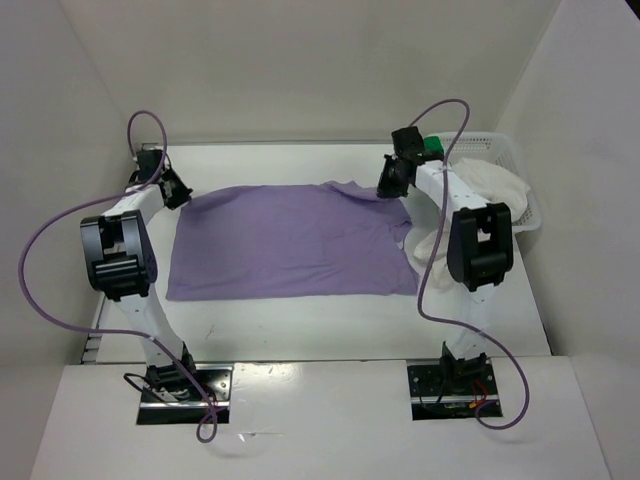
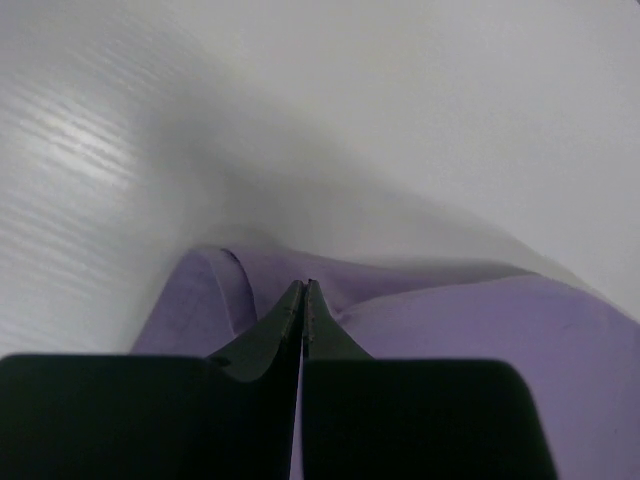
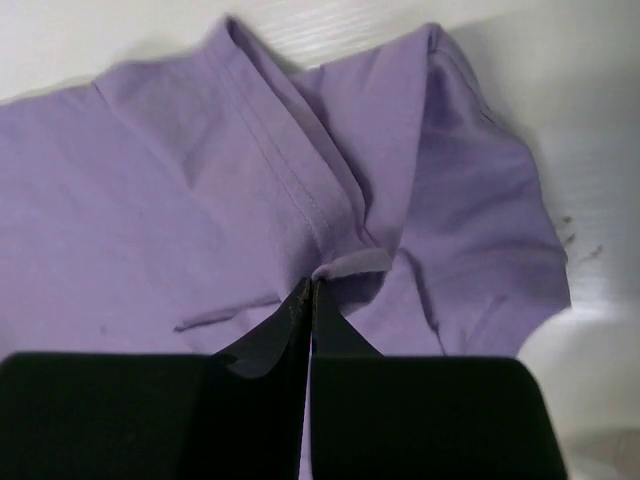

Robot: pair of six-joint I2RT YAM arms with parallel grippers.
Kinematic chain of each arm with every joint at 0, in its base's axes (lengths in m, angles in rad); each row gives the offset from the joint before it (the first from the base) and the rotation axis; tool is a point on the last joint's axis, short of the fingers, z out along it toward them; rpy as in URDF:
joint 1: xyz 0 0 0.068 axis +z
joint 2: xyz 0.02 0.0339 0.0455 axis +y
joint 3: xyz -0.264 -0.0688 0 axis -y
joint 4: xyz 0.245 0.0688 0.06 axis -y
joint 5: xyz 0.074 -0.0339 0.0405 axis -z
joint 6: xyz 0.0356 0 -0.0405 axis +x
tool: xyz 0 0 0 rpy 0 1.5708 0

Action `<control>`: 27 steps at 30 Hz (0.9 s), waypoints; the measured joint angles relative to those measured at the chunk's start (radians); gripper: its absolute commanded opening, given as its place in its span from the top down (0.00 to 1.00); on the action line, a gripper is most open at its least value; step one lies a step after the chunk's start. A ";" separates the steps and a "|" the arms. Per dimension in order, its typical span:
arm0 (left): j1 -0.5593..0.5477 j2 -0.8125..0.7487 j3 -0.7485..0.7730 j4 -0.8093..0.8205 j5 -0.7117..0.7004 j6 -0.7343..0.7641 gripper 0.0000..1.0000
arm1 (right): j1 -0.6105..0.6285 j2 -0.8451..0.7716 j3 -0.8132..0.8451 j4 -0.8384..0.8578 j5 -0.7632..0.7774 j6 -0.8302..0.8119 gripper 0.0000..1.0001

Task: Fold and stack the t-shirts
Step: Fold the other side of the tshirt into a rectangle

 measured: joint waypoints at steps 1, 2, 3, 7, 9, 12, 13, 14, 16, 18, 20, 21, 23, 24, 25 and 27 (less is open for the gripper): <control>0.000 -0.028 -0.026 0.000 0.000 0.000 1.00 | 0.000 -0.029 -0.025 0.000 0.003 0.002 1.00; 0.002 -0.052 -0.043 -0.002 0.000 0.000 1.00 | 0.000 -0.068 -0.050 0.005 0.005 0.004 1.00; 0.003 -0.073 -0.055 -0.001 -0.001 0.000 1.00 | -0.001 -0.110 -0.076 0.008 0.007 0.006 1.00; 0.016 -0.160 -0.115 0.014 0.002 -0.001 1.00 | -0.006 -0.284 -0.185 0.044 0.014 0.016 0.99; 0.023 -0.201 -0.153 0.017 0.002 -0.001 1.00 | -0.013 -0.357 -0.255 0.065 0.005 0.027 0.99; 0.031 -0.252 -0.212 0.019 0.002 -0.001 1.00 | -0.027 -0.434 -0.372 0.078 -0.008 0.041 0.98; 0.032 -0.272 -0.237 0.021 0.002 -0.001 1.00 | -0.030 -0.457 -0.418 0.079 -0.009 0.045 0.98; 0.034 -0.290 -0.262 0.021 0.002 -0.001 1.00 | -0.032 -0.475 -0.454 0.072 -0.008 0.049 0.96; 0.034 -0.318 -0.296 0.016 0.002 -0.001 1.00 | -0.034 -0.504 -0.510 0.060 -0.007 0.053 0.96; 0.037 -0.340 -0.324 0.018 -0.002 -0.001 1.00 | -0.034 -0.533 -0.555 0.053 -0.007 0.057 0.96; 0.038 -0.359 -0.351 0.016 -0.002 -0.001 1.00 | -0.036 -0.570 -0.609 0.048 -0.007 0.062 0.96; 0.038 -0.366 -0.363 0.014 -0.006 0.000 1.00 | -0.038 -0.586 -0.632 0.044 -0.007 0.065 0.95; 0.040 -0.373 -0.380 0.013 -0.011 0.000 1.00 | -0.039 -0.620 -0.677 0.041 -0.008 0.076 0.95; 0.042 -0.373 -0.385 0.010 -0.014 0.000 1.00 | -0.039 -0.636 -0.697 0.035 -0.008 0.081 0.95; 0.046 -0.373 -0.390 0.005 -0.020 0.000 1.00 | -0.039 -0.650 -0.710 0.029 -0.008 0.084 0.95; 0.049 -0.374 -0.392 -0.002 -0.025 0.000 1.00 | -0.039 -0.667 -0.719 0.012 -0.007 0.089 0.95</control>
